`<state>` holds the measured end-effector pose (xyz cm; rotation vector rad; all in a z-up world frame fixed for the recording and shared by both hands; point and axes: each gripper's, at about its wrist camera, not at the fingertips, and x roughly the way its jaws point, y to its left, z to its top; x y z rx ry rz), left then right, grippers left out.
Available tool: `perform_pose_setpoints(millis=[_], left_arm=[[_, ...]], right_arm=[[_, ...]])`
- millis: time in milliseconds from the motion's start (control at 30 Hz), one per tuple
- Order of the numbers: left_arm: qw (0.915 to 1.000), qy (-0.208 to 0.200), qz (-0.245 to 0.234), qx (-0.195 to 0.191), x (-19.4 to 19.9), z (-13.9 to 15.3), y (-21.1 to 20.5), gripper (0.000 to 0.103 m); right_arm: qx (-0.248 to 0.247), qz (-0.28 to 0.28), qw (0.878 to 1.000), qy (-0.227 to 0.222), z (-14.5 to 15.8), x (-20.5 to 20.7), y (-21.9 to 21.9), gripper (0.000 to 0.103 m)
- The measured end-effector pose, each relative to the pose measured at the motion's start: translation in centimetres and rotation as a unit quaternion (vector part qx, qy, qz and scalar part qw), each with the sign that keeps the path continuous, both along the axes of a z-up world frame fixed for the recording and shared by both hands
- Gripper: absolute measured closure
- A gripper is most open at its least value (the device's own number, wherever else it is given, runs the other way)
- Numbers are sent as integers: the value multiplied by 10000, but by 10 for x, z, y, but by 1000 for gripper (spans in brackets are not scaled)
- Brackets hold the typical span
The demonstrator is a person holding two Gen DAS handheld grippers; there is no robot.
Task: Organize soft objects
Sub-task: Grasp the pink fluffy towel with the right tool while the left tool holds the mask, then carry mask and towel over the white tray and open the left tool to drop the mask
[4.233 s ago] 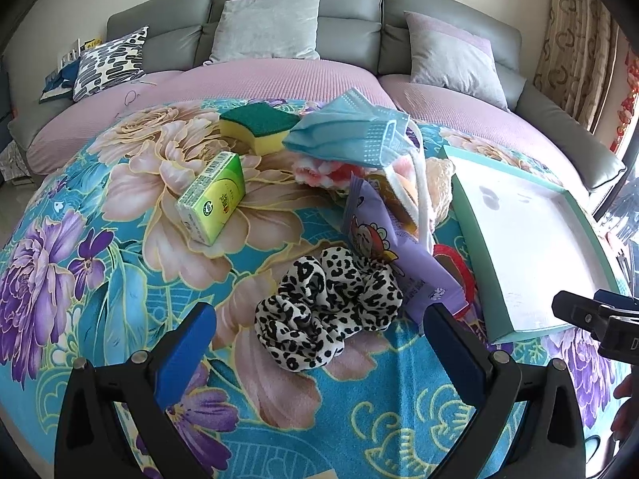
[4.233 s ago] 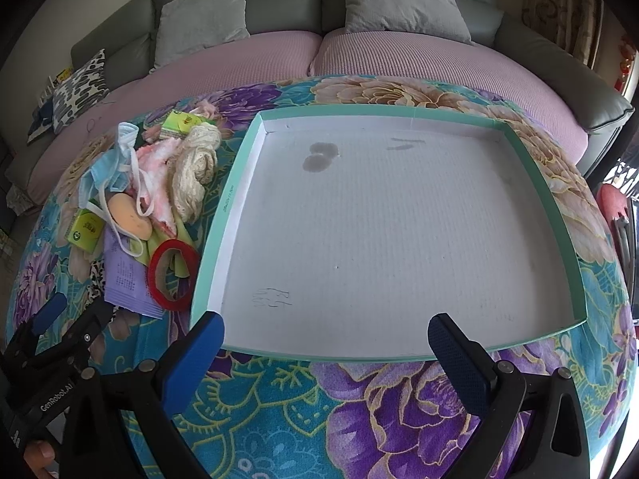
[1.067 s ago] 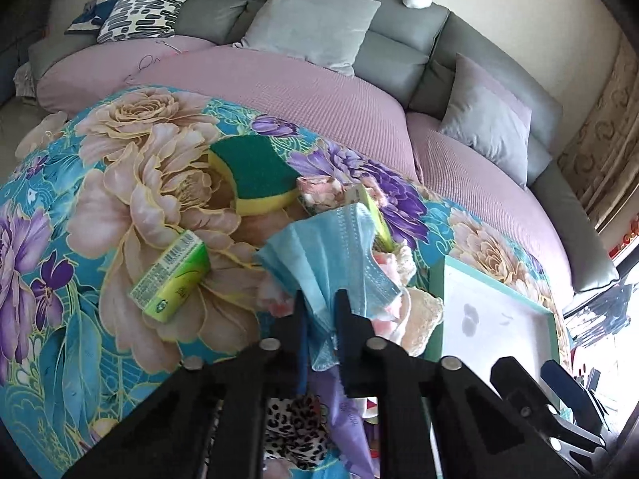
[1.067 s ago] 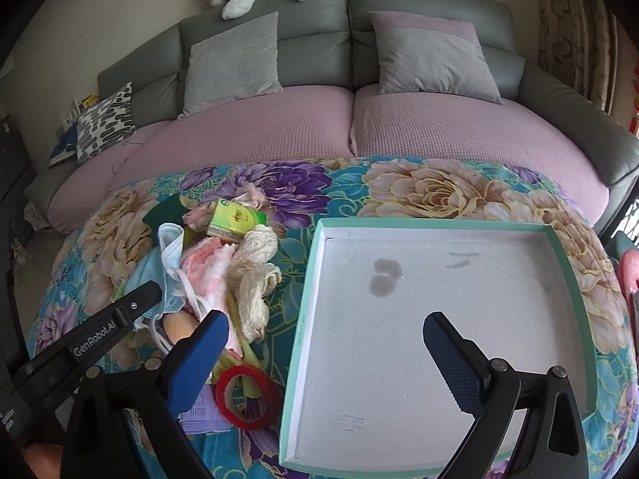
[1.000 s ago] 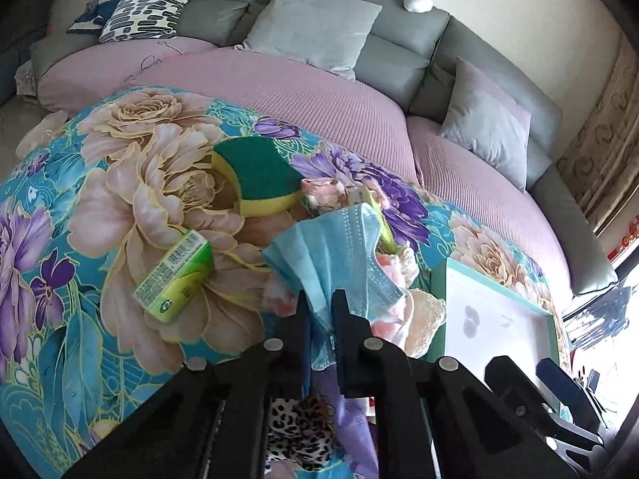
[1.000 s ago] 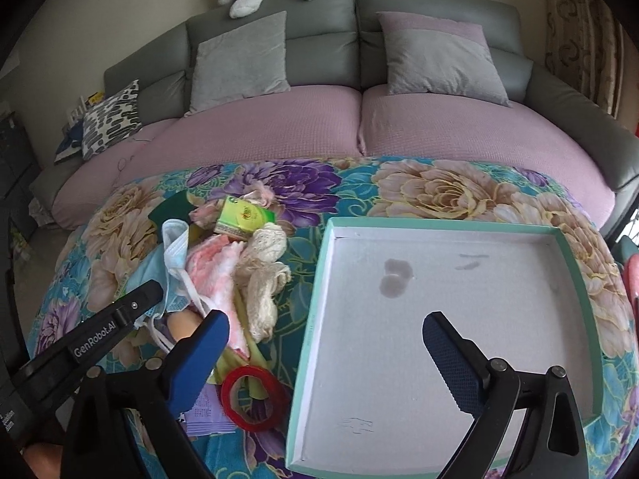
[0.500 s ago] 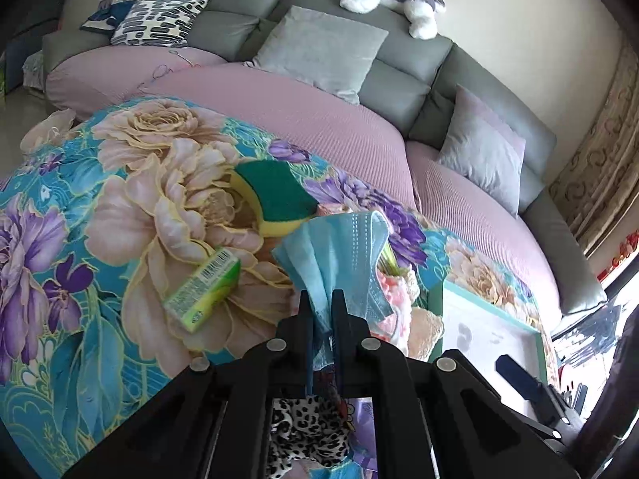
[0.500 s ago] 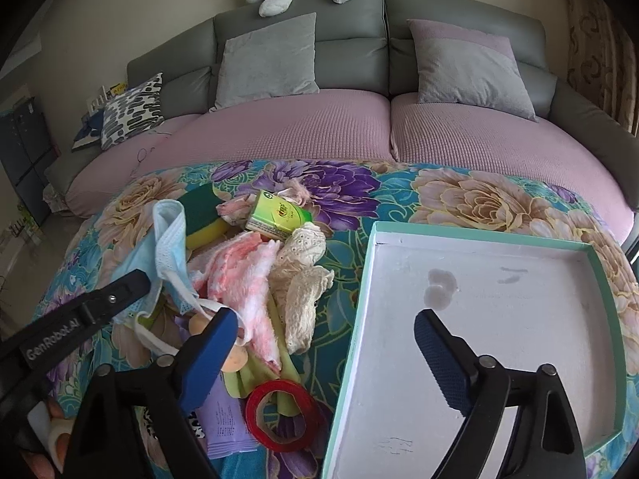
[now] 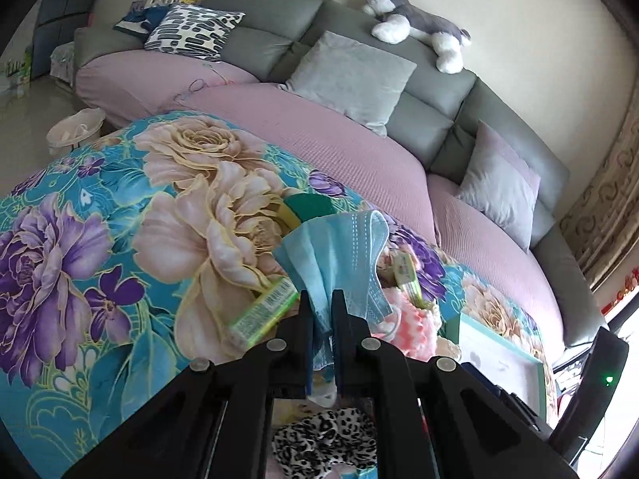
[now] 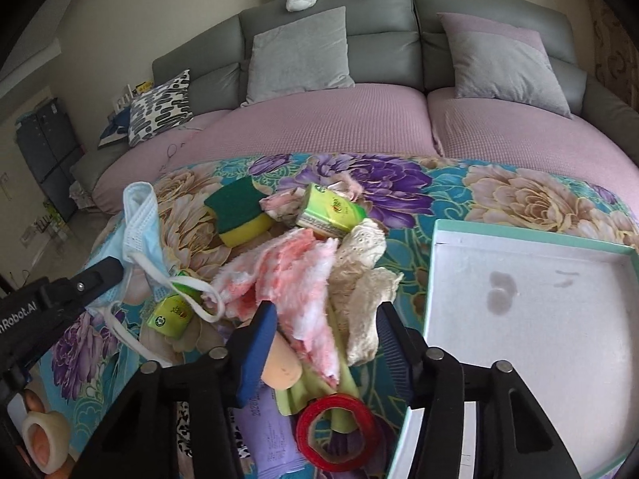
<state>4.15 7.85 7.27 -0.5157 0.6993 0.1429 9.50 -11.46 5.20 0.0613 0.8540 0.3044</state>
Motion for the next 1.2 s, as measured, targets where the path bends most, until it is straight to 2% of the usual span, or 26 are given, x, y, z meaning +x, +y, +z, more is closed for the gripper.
perform_pose_setpoints(millis=[100, 167, 233, 467, 567, 833, 1033, 1200], left_arm=[[10000, 57, 22, -46, 1, -4, 4, 95], [9999, 101, 14, -82, 2, -8, 5, 95], [9999, 122, 11, -107, 3, -10, 5, 95], [9997, 204, -4, -144, 6, -16, 7, 95], [9997, 222, -1, -139, 6, -16, 7, 95], [9999, 126, -45, -34, 4, -8, 3, 95], [9999, -45, -79, 87, 0, 4, -1, 95], [9993, -287, -115, 203, -7, 20, -6, 95]], right_arm=[[-8, 32, 10000, 64, -5, 3, 5, 60], [22, 95, 9999, 137, -9, 6, 7, 72], [39, 144, 9997, 191, -12, 8, 9, 72], [109, 213, 9991, 342, -25, 14, 15, 89], [180, 200, 9991, 335, -25, 14, 14, 93], [296, 211, 9993, 127, -11, 8, 9, 95], [574, 261, 9975, -330, 17, -5, 2, 96], [931, 246, 9913, -898, 51, -21, -11, 96]])
